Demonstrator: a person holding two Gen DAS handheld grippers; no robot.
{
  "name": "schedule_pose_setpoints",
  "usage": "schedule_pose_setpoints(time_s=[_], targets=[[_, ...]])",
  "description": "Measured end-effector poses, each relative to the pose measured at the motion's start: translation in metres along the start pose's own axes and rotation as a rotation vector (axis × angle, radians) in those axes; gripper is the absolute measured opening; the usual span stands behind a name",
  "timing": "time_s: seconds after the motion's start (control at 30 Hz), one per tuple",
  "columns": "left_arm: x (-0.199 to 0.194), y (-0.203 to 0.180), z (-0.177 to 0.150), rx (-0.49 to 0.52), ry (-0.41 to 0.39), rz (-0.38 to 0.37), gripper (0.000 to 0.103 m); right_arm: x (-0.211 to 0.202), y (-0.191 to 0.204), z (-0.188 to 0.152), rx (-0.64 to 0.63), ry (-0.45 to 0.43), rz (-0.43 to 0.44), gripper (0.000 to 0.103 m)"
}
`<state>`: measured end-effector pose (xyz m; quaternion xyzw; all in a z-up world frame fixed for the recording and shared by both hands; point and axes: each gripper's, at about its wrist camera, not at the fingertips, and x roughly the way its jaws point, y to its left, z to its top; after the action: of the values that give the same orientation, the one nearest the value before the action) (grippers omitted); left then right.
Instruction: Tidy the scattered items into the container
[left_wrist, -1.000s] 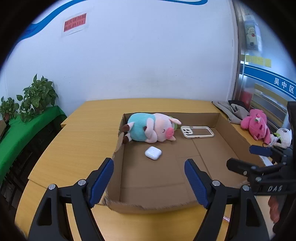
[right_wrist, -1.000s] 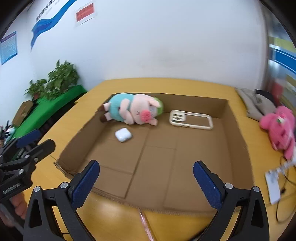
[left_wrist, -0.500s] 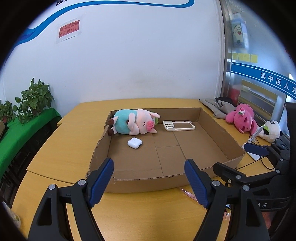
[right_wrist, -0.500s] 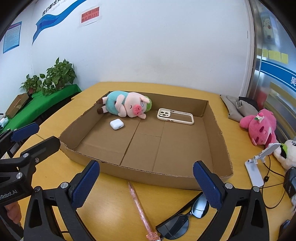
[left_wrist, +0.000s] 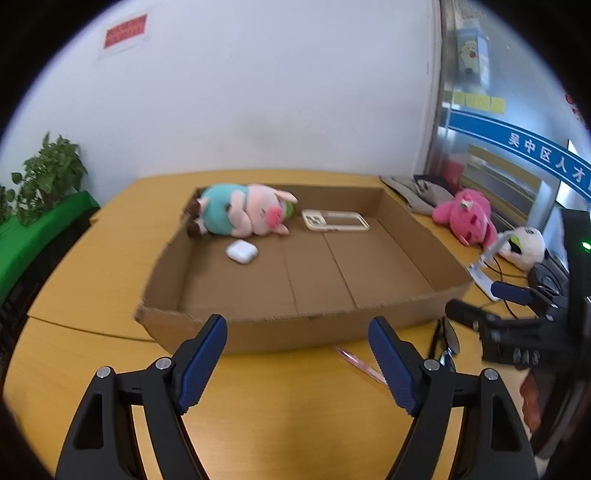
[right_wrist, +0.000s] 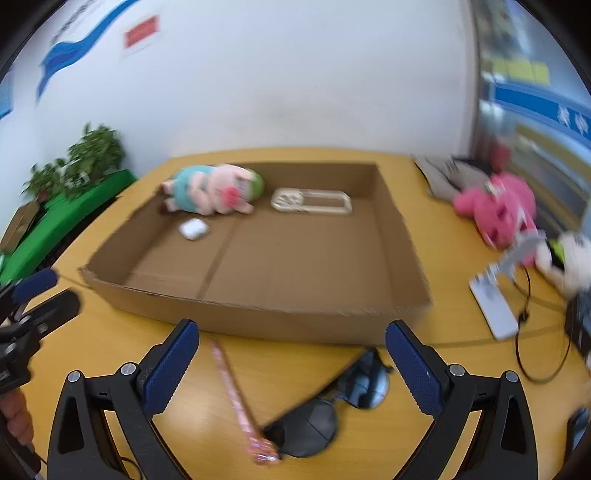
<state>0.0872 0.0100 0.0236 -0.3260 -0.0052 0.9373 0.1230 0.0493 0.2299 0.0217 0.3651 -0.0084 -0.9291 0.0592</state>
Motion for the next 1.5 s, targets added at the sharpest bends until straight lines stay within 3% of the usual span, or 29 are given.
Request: schedule_pose_setpoints(time_s=[0.2,0.33,0.47,0.7,0.77,0.83,0.87,0.97,1.1,1.2,1.37,1.4,1.43,1.5], targets=[[0.021,-0.031,-0.025,0.036,0.102,-0.177,0.079,0.038,-0.071,-0.025,0.184,0.15,-0.053,0.102],[0.037,-0.056,-0.036,0.059,0.167,-0.294,0.079,0.055,-0.085,-0.039,0.237,0.224,-0.007,0.102],[0.047,-0.076,-0.043,0.089,0.207,-0.339,0.079,0.065,-0.081,-0.042,0.226,0.247,0.025,0.102],[0.06,-0.092,-0.047,0.077,0.246,-0.403,0.078,0.097,-0.083,-0.038,0.153,0.251,-0.008,0.101],[0.066,-0.098,-0.048,0.073,0.267,-0.428,0.077,0.101,-0.078,-0.039,0.095,0.247,-0.035,0.098],[0.072,-0.103,-0.049,0.078,0.285,-0.44,0.077,0.101,-0.075,-0.041,0.057,0.239,-0.05,0.087],[0.075,-0.106,-0.049,0.082,0.296,-0.442,0.075,0.1,-0.075,-0.042,0.052,0.234,-0.042,0.085],[0.089,-0.116,-0.053,0.095,0.356,-0.464,0.053,0.094,-0.078,-0.046,0.047,0.219,-0.021,0.071],[0.102,-0.127,-0.062,0.107,0.425,-0.468,0.033,0.088,-0.084,-0.051,0.063,0.206,0.034,0.069],[0.107,-0.13,-0.066,0.093,0.456,-0.483,0.029,0.083,-0.095,-0.054,0.127,0.192,0.092,0.068],[0.098,-0.129,-0.063,0.078,0.433,-0.506,0.02,0.078,-0.107,-0.059,0.176,0.18,0.126,0.068],[0.095,-0.129,-0.061,0.074,0.421,-0.517,0.017,0.076,-0.109,-0.059,0.187,0.177,0.134,0.067],[0.09,-0.129,-0.058,0.07,0.408,-0.53,0.014,0.073,-0.11,-0.059,0.195,0.164,0.15,0.054],[0.081,-0.13,-0.053,0.078,0.383,-0.528,0.012,0.065,-0.11,-0.054,0.195,0.139,0.157,0.054]])
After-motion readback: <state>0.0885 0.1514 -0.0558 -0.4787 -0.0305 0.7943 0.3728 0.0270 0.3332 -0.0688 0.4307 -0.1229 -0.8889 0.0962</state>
